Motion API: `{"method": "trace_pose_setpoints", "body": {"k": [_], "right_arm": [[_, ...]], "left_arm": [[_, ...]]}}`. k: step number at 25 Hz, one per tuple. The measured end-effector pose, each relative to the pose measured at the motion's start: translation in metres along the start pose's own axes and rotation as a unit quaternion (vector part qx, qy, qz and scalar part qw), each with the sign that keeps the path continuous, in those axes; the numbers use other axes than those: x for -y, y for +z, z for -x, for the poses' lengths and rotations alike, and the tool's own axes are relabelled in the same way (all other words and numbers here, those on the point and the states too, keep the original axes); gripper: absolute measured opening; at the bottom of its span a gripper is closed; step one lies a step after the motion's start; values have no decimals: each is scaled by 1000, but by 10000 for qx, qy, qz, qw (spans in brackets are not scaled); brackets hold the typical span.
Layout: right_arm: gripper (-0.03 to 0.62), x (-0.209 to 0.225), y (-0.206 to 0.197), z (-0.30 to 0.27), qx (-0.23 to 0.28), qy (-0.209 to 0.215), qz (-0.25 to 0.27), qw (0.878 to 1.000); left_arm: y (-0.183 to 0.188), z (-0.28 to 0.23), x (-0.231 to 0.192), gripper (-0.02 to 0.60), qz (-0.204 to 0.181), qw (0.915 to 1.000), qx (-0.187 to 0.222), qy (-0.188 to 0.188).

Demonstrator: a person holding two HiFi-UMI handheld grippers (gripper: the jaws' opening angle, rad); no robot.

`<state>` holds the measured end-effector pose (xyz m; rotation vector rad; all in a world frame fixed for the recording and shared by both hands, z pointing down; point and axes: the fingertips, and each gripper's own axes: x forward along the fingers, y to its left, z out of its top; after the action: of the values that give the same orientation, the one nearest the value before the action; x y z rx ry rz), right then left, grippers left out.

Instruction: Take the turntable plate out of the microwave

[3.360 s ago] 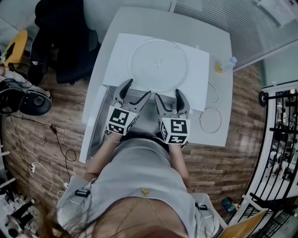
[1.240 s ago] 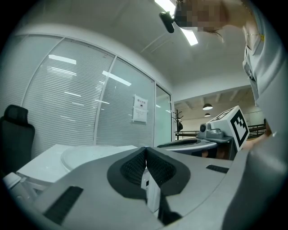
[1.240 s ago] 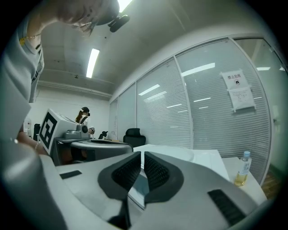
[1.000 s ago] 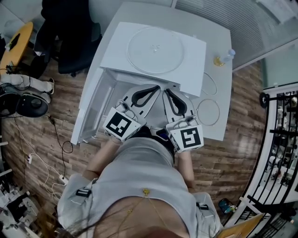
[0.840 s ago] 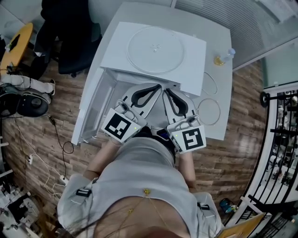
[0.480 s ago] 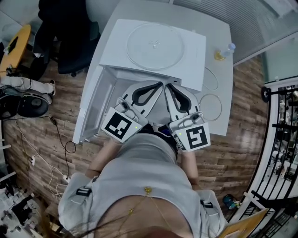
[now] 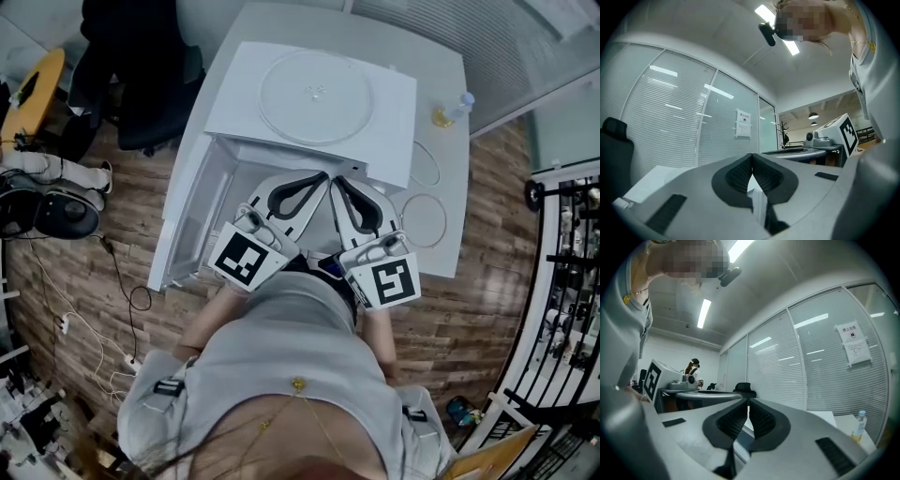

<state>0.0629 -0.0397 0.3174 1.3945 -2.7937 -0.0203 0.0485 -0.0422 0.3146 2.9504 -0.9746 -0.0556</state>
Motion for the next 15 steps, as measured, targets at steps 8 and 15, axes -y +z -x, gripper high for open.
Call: {"method": "trace_pose_setpoints", "body": {"k": [8,15], "right_arm": [[25,-4,-3,0,-99,-11,31,9999],[25,-2,-3,-1,-124,-67,66,9999]], "left_arm": [[-3,2,-1,29,32,10000,-58,7],[-6,3,-3,29,134,9999,-80,-28]]}}
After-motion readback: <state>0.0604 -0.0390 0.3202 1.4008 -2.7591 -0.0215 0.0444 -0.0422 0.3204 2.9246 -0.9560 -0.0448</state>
